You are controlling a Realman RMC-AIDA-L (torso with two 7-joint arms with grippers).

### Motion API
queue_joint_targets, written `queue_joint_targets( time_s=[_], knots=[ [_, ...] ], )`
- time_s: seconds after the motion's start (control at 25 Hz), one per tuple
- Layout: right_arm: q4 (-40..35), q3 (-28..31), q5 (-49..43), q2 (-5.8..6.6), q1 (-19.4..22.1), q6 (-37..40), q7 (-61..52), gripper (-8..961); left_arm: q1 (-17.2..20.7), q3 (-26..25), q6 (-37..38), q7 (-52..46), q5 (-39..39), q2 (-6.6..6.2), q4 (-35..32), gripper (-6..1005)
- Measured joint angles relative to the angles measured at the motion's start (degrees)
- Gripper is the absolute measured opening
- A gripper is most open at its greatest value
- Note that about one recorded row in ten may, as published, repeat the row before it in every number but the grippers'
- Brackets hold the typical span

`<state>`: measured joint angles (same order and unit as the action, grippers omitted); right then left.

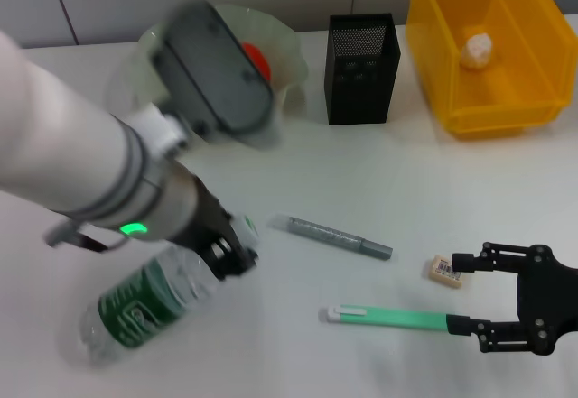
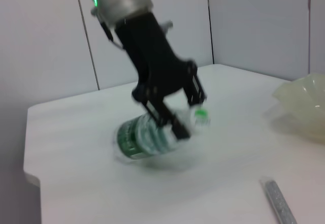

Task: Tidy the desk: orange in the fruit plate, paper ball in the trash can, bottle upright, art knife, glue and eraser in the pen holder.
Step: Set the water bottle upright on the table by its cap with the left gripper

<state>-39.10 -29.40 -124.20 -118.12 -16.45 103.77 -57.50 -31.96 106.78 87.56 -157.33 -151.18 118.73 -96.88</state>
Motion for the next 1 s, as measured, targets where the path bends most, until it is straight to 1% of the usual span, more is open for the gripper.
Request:
queue_joint_targets(
  time_s=[0.16, 0.2, 0.24, 0.28, 0.32, 0.36, 0.4, 0.48, 0.52, 0.6, 0.68, 0.72, 0.84, 0.88, 1.0],
  knots=[
    [-0.01, 0.08, 0.16, 0.00, -0.05, 0.04, -0.22, 762, 4.24, -7.26, 1.83, 2.93, 0.62, -0.06, -7.68, 439],
    [-0.01, 0.09, 0.25, -0.07, -0.15, 0.06, -0.37, 761, 6.02, -9.99, 1.96, 4.47, 1.65, -0.07, -10.04, 439],
    [-0.01, 0.11, 0.30, -0.14, -0.22, 0.06, -0.52, 761, 6.83, -11.28, 1.96, 5.17, 2.20, -0.09, -10.99, 439],
    [0.00, 0.16, 0.37, -0.39, -0.54, 0.07, -0.81, 761, 9.43, -15.48, 1.60, 8.02, 5.68, -0.08, -13.15, 439],
    [0.00, 0.16, 0.37, -0.39, -0.54, 0.07, -0.81, 761, 9.43, -15.48, 1.60, 8.02, 5.68, -0.08, -13.15, 439],
    [-0.01, 0.20, 0.39, -0.50, -0.70, 0.07, -0.92, 761, 10.91, -18.28, 1.12, 10.07, 8.36, -0.08, -13.62, 439],
    [-0.01, 0.22, 0.39, -0.60, -0.89, 0.07, -1.14, 761, 11.48, -19.37, 0.89, 10.93, 9.51, -0.08, -13.69, 439],
    [0.00, 0.24, 0.51, -0.70, -1.43, 0.03, -2.07, 762, 13.68, -23.36, 0.02, 14.09, 14.05, -0.08, -13.69, 439],
    [0.00, 0.24, 0.51, -0.70, -1.43, 0.03, -2.07, 762, 13.68, -23.36, 0.02, 14.09, 14.05, -0.08, -13.69, 439],
    [0.11, 0.24, 0.83, -0.75, -1.68, 0.00, -2.52, 762, 16.03, -27.16, -1.58, 18.44, 19.70, -0.08, -13.26, 439],
    [0.37, 0.22, 1.41, -0.77, -2.04, -0.09, -2.88, 762, 18.57, -29.22, -3.60, 22.25, 23.93, -0.12, -12.04, 439],
    [0.37, 0.22, 1.41, -0.77, -2.04, -0.09, -2.88, 762, 18.57, -29.22, -3.60, 22.25, 23.93, -0.12, -12.04, 439],
    [0.63, 0.22, 1.89, -0.79, -2.43, -0.11, -3.11, 762, 20.24, -30.53, -6.22, 26.54, 28.57, -0.17, -9.02, 439],
    [0.88, 0.22, 2.04, -0.79, -2.68, -0.06, -3.12, 762, 21.00, -31.39, -8.14, 29.67, 32.11, -0.17, -6.05, 439],
    [1.47, 0.22, 2.06, -0.79, -3.04, -0.19, -3.13, 762, 21.56, -33.57, -10.27, 35.49, 38.41, -0.17, -0.57, 439]
  ],
)
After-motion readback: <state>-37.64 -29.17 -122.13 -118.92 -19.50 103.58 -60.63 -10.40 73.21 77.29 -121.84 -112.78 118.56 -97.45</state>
